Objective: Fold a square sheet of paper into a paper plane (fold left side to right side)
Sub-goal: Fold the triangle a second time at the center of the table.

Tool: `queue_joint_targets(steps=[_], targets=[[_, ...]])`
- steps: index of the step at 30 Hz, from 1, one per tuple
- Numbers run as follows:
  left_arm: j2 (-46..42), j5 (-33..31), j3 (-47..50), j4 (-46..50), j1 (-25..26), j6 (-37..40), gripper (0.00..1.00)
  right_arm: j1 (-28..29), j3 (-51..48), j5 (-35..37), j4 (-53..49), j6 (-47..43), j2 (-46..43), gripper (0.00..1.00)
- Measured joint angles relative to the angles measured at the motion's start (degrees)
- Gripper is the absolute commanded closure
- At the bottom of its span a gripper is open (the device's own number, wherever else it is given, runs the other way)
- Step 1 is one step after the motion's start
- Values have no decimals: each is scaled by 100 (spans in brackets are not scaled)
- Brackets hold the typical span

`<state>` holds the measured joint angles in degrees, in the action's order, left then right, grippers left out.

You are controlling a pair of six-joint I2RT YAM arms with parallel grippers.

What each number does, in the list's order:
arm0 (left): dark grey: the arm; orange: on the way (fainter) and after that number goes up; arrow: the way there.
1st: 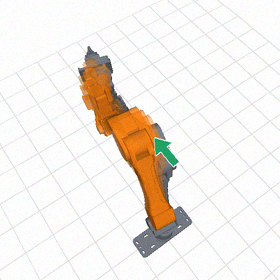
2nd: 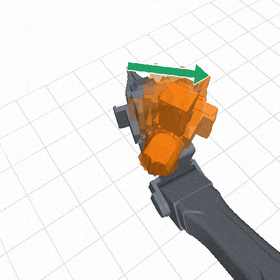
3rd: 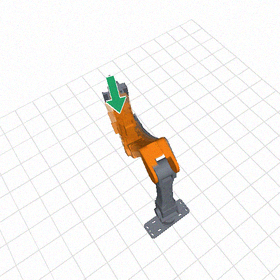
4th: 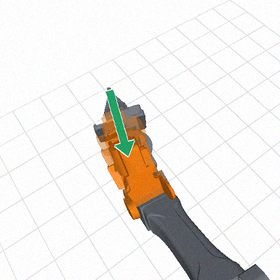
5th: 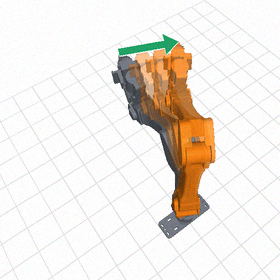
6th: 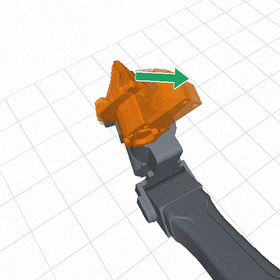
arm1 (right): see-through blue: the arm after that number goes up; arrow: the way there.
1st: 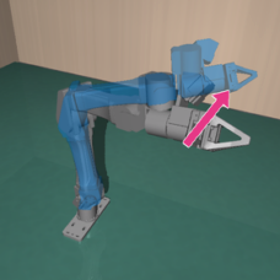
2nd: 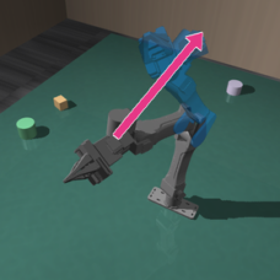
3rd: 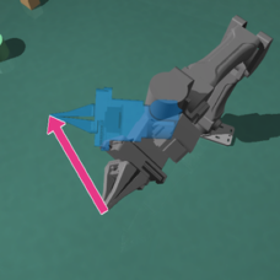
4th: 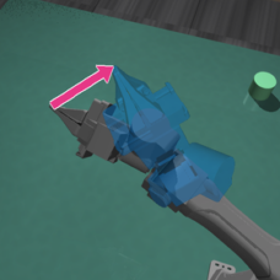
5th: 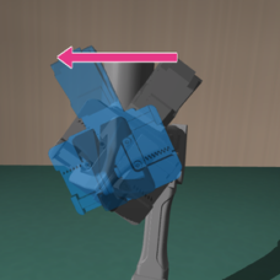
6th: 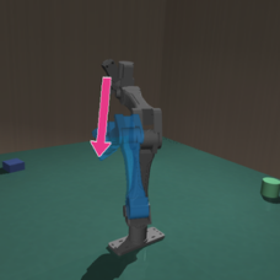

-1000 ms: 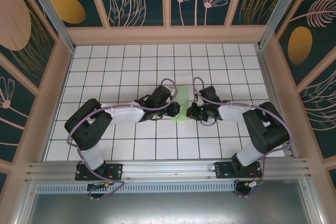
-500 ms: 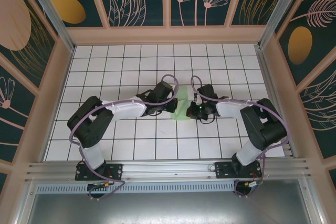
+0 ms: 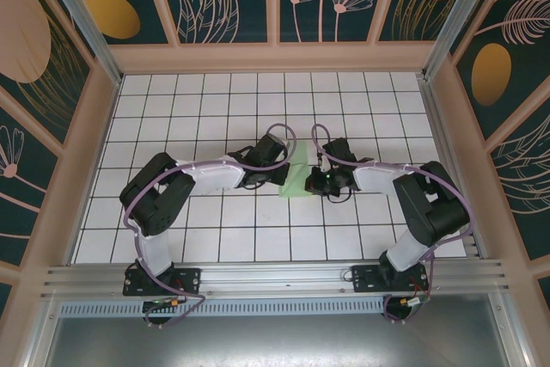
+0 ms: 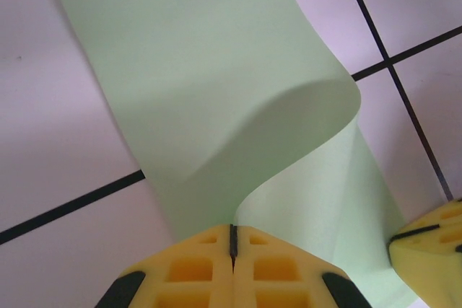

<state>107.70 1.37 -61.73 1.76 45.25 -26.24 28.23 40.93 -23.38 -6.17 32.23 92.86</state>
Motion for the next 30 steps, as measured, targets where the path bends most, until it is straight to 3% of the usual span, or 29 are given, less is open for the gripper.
queue_joint_targets(steps=[30], targets=[[284, -190, -74, 2, 0, 122, 100, 39, 61, 81, -96, -39, 15, 100]])
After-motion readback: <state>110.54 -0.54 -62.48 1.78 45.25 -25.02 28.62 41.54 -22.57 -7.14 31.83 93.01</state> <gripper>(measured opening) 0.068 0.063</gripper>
